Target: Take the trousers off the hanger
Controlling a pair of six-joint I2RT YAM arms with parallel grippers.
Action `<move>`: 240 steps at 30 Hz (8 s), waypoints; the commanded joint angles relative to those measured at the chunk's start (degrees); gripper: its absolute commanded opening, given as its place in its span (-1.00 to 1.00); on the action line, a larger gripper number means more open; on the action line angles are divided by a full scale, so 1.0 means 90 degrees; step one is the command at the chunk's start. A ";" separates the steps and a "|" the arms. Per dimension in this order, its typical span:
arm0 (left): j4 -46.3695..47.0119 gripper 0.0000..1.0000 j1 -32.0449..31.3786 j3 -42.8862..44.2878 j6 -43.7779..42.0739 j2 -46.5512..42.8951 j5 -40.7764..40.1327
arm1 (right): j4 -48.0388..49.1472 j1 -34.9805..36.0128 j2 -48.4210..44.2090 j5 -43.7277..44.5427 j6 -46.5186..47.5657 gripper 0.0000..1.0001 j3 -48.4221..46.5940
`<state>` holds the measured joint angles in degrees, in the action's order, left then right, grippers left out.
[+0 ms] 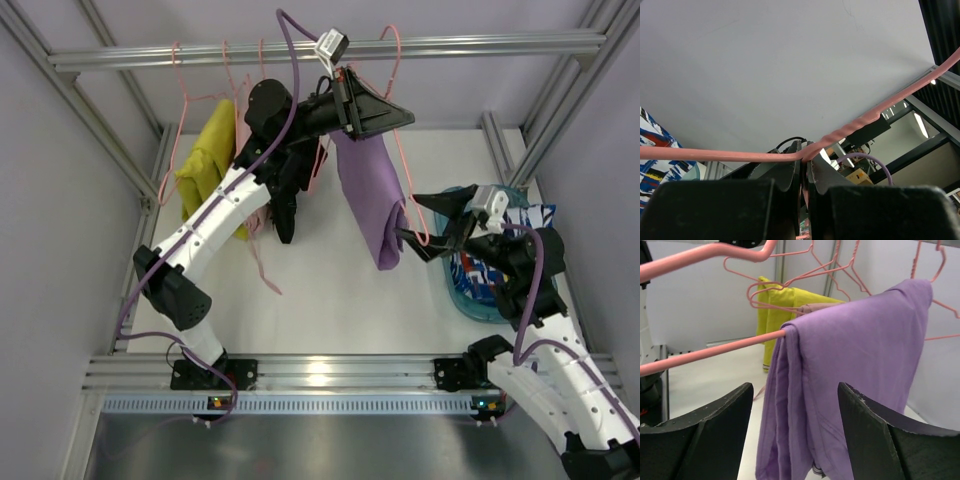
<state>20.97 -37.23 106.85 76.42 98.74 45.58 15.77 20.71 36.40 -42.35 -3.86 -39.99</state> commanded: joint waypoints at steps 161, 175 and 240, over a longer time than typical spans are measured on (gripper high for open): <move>0.0326 -1.00 -0.0297 -0.1872 -0.2153 -0.0678 0.1439 | -0.1179 -0.1959 -0.1577 0.7361 0.3047 -1.00 0.0886; 0.0716 -1.00 -0.0297 -0.2838 -0.2017 -0.1225 0.1469 | -0.0374 -0.2183 0.2011 0.5869 0.1543 0.42 0.0635; 0.0689 0.86 -0.0599 -0.2243 -0.3207 -0.1194 -0.0229 | -0.1447 -0.1627 0.0106 -0.1606 -0.5266 -1.00 -0.1317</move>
<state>29.41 -43.29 86.78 54.19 94.74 46.00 7.01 6.20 39.51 -60.82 -54.81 -47.05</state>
